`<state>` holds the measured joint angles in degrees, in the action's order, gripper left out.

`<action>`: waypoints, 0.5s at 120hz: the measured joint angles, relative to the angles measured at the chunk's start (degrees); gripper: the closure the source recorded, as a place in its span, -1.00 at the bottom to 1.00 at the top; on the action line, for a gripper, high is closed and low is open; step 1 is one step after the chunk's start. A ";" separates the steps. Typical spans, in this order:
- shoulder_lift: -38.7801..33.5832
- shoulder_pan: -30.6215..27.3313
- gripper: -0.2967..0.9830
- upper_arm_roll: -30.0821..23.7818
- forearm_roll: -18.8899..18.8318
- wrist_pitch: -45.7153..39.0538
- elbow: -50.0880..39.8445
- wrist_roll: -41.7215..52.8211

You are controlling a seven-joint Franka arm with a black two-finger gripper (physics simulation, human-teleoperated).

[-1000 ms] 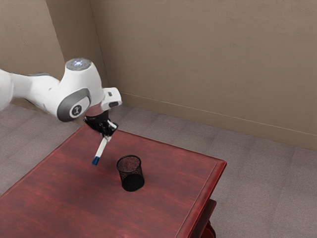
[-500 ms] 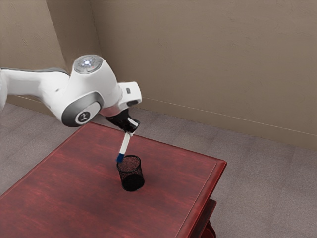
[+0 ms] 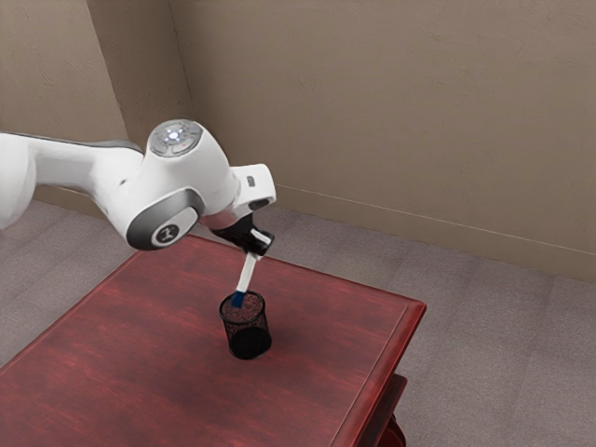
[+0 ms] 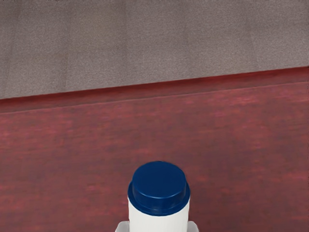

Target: Put the marker into the pen holder.

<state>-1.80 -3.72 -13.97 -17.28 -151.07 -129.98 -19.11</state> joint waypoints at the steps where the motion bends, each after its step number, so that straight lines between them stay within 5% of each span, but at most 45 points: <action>1: 0.01 0.03 0.51 0.02 0.02 -0.05 0.00 -0.04; 19: -0.11 0.35 0.01 0.30 0.37 -0.61 -0.04 -0.37; 38: -0.77 2.05 -0.28 2.72 0.81 0.65 1.23 -0.64; 60: 1.15 0.14 -0.43 4.82 6.65 20.27 19.73 0.07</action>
<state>-0.66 -3.58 -9.15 -10.62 -130.80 -110.25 -19.04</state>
